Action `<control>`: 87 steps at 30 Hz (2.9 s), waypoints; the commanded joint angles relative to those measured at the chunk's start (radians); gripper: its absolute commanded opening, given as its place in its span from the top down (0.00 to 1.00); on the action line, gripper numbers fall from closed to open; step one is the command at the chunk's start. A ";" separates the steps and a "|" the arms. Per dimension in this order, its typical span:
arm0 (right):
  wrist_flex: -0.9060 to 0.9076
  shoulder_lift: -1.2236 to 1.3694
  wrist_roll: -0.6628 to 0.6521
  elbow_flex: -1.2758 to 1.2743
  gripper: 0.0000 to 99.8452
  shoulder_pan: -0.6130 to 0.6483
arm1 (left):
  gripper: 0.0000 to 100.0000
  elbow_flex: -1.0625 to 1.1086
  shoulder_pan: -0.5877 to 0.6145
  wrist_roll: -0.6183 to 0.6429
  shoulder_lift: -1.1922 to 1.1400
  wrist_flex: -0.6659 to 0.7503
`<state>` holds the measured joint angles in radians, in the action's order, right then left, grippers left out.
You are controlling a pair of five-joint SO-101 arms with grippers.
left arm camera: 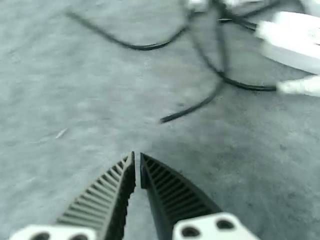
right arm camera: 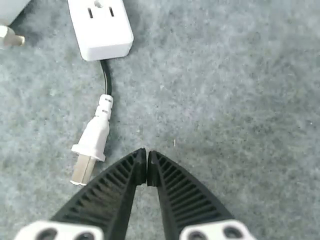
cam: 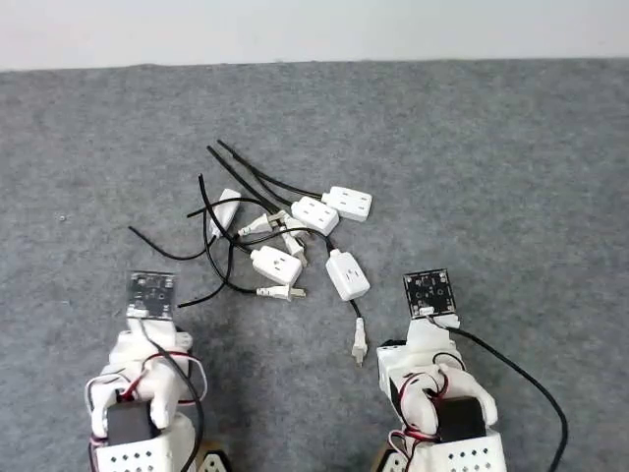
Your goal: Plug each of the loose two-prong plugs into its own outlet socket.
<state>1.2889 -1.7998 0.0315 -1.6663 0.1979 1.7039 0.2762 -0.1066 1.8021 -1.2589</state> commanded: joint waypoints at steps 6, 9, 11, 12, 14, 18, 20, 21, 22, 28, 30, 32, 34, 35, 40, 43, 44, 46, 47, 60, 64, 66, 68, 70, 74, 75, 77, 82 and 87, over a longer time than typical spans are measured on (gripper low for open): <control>-0.093 -0.016 0.005 -0.015 0.99 -0.012 | 0.84 -0.022 0.255 -0.138 0.017 0.233; -0.120 -0.016 0.006 -0.015 0.99 -0.079 | 0.77 -0.022 0.264 -0.012 0.014 0.336; -0.142 -0.016 0.005 -0.015 0.99 -0.142 | 0.77 -0.036 0.232 0.043 0.014 0.350; -0.165 -0.016 0.005 -0.015 0.99 -0.173 | 0.78 -0.050 0.210 0.049 0.012 0.347; -0.216 -0.016 0.003 -0.015 0.99 -0.236 | 0.82 -0.090 0.170 0.052 0.012 0.316; -0.378 -0.016 -0.215 -0.014 0.99 -0.329 | 0.88 -0.185 0.057 0.064 0.011 0.253; -0.397 -0.016 -0.362 0.000 0.99 -0.349 | 0.88 -0.231 -0.002 0.114 0.011 0.213; -0.392 -0.016 -0.399 0.009 0.99 -0.352 | 0.88 -0.252 -0.023 0.135 0.009 0.195; -0.383 -0.016 -0.394 0.017 0.99 -0.354 | 0.88 -0.278 -0.043 0.157 0.000 0.180; -0.363 -0.016 -0.318 0.046 0.99 -0.430 | 0.88 -0.501 -0.186 0.310 -0.339 0.180; -0.364 -0.016 -0.288 0.051 0.99 -0.458 | 0.88 -0.618 -0.250 0.362 -0.528 0.175; -0.364 -0.016 -0.284 0.051 0.99 -0.464 | 0.88 -0.734 -0.327 0.408 -0.703 0.163; -0.366 -0.016 -0.282 0.051 0.99 -0.473 | 0.88 -0.826 -0.425 0.463 -0.858 0.163; -0.367 -0.016 -0.281 0.051 0.99 -0.487 | 0.88 -0.865 -0.473 0.488 -0.921 0.163; -0.404 -0.015 -0.207 0.063 0.99 -0.578 | 0.88 -0.940 -0.646 0.568 -1.189 0.259; -0.409 0.033 -0.204 0.081 0.99 -0.599 | 0.88 -0.929 -0.663 0.614 -1.324 0.394; -0.426 0.071 -0.204 0.095 0.99 -0.599 | 0.88 -0.926 -0.666 0.620 -1.363 0.436; -0.466 0.188 -0.206 0.130 0.99 -0.599 | 0.85 -0.932 -0.667 0.621 -1.435 0.503; -0.490 0.263 -0.206 0.153 0.99 -0.601 | 0.83 -0.934 -0.677 0.623 -1.467 0.535; -0.633 1.296 -0.222 0.606 0.99 -0.627 | 0.80 -1.141 -0.801 0.801 -1.832 0.594; -0.631 1.303 -0.222 0.608 0.99 -0.627 | 0.80 -1.224 -0.799 0.824 -1.939 0.529; -0.631 1.303 -0.222 0.608 0.99 -0.627 | 0.80 -1.271 -0.778 0.895 -1.978 0.479; -0.631 1.303 -0.222 0.608 0.99 -0.627 | 0.80 -1.325 -0.752 0.927 -2.015 0.420; -0.631 1.303 -0.222 0.608 0.99 -0.627 | 0.80 -1.366 -0.741 0.927 -2.048 0.387; -0.631 1.303 -0.222 0.608 0.99 -0.625 | 0.80 -1.420 -0.752 0.927 -2.090 0.336; -0.631 1.303 -0.222 0.608 0.99 -0.625 | 0.80 -1.431 -0.756 0.925 -2.097 0.321; -0.631 1.303 -0.222 0.608 0.99 -0.625 | 0.80 -1.438 -0.772 0.925 -2.105 0.305; -0.631 1.303 -0.222 0.608 0.99 -0.625 | 0.80 -1.434 -0.802 0.925 -2.105 0.249; -0.631 1.303 -0.224 0.609 0.99 -0.624 | 0.80 -1.435 -0.827 0.930 -2.113 0.210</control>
<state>0.6506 -0.4971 -0.1818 -1.1170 -0.4173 0.2708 -0.5432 0.8155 -0.3076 -1.0150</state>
